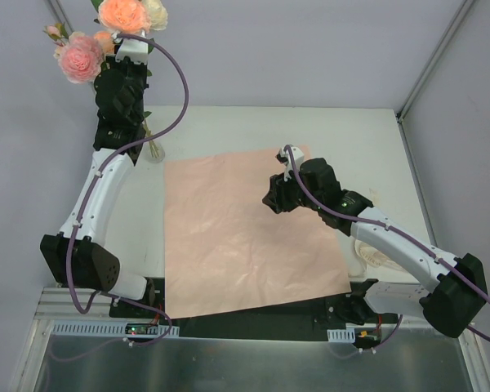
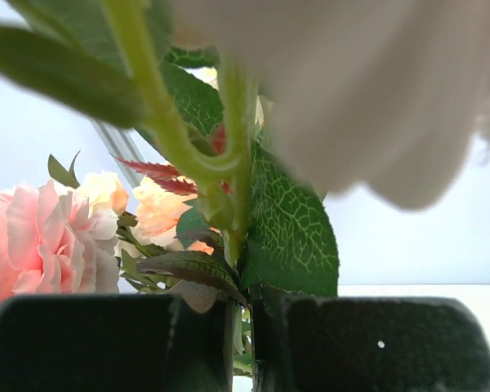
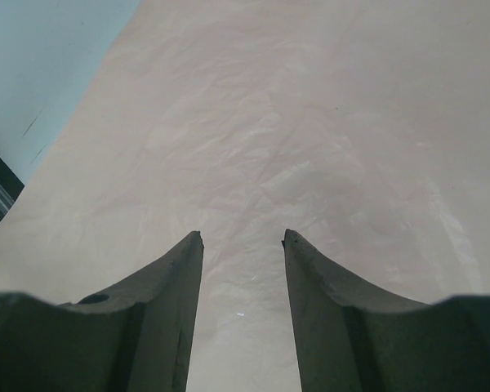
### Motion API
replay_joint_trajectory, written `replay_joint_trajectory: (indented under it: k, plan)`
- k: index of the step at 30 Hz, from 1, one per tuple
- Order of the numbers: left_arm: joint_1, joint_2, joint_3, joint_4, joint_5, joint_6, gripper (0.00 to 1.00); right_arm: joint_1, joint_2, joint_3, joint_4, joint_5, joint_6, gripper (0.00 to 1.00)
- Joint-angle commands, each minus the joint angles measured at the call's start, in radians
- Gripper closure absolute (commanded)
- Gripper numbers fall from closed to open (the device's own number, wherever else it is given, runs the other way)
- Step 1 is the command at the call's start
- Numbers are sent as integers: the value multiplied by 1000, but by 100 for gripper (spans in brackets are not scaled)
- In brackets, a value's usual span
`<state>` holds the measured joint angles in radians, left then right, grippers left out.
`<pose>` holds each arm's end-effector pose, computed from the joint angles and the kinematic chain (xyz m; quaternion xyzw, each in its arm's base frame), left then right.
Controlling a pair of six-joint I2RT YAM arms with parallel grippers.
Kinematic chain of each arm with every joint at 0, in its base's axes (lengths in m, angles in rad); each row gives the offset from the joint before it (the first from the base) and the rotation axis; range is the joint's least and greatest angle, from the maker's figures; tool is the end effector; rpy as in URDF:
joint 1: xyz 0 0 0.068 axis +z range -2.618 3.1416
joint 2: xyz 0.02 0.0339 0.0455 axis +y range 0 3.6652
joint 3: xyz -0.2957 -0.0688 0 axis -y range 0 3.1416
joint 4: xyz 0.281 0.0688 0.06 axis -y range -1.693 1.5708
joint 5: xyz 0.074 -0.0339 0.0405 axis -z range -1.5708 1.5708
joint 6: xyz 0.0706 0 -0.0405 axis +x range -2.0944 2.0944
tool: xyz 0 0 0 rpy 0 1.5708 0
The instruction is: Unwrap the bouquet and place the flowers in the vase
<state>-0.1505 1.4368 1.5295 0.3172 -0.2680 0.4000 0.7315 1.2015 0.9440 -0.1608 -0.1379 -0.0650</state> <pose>0.3835 -0.0392 0.5489 0.0402 0.5534 0.1758 0.8132 0.2404 0.2289 0.3173 -0.3590 0.7565 0.2324 0.4948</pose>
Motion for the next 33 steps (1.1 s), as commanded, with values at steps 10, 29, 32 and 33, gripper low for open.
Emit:
replay_joint_trajectory:
  k: [10,29,32,33]
  plan:
    - [23,30,20,51,-65,-87,100,-4,-2,44,-5,-2,5,53]
    - [37,65,-2,10,-135,-127,100,-4,13,45,-6,-9,11,53]
    - [40,76,0,-4,-148,-138,100,-4,20,47,-6,-11,14,53]
    - [40,77,-2,-13,-152,-145,100,-4,20,47,-5,-11,14,53]
